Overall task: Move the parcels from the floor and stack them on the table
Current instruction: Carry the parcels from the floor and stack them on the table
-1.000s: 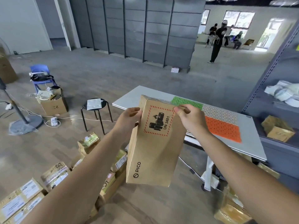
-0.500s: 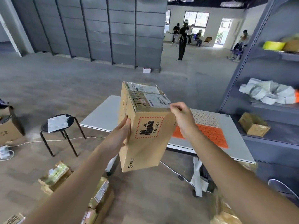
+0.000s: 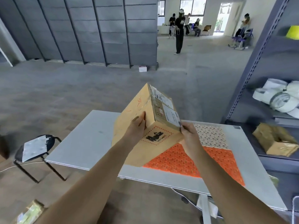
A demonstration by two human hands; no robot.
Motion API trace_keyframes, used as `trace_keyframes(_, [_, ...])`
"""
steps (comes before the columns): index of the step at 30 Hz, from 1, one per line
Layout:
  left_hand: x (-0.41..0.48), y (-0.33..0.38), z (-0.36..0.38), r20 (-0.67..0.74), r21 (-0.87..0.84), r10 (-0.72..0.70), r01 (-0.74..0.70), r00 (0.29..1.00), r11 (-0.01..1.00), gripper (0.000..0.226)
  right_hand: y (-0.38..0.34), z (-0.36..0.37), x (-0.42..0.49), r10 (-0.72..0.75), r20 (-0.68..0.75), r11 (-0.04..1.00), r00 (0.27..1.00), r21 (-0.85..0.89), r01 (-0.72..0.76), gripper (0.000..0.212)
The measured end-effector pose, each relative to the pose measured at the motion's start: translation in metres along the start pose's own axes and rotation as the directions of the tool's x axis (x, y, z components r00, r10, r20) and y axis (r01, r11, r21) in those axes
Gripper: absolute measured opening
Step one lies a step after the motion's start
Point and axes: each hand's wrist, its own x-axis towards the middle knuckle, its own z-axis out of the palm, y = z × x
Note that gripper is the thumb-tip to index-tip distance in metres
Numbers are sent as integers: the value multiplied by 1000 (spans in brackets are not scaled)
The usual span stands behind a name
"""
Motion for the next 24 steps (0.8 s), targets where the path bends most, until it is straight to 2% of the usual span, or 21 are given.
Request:
trace_keyframes(5, [48,-13,45,19,149,-65,61,998,987,42,20,-27,45,139,-72,975,988,-163,-149,26])
trace_keyframes(8, [66,-9,59,26,283,-66,56,997,957,34,12,-39,69,150,-130,865,980,-462,-194,24])
trace_keyframes(10, [73,-20,59,3,328,-177,166,984,930,33,2,-43,81,128,-130,763,983,-621,-181,19])
trace_keyframes(12, [78,-43,52,-58,393,-353,347,934,852,53,-6,-42,90,103,-89,711,991,-690,-136,27])
trace_keyframes(15, [87,-81,32,-155,238,-570,591,807,771,79,-13,-41,99,174,-65,707,983,-686,-171,53])
trace_keyframes(18, [100,-113,13,-143,43,-677,688,722,725,75,-15,-43,102,267,-70,727,961,-640,-248,59])
trace_keyframes(19, [103,-120,10,-102,-40,-692,693,714,720,70,-15,-43,104,286,-55,736,957,-627,-256,62])
trace_keyframes(22, [124,-120,8,19,-281,-647,625,763,728,40,-12,-44,119,326,-1,799,945,-534,-277,65])
trace_keyframes(24, [150,-112,3,40,-294,-594,578,804,762,30,-10,-44,133,302,-8,822,953,-504,-265,55])
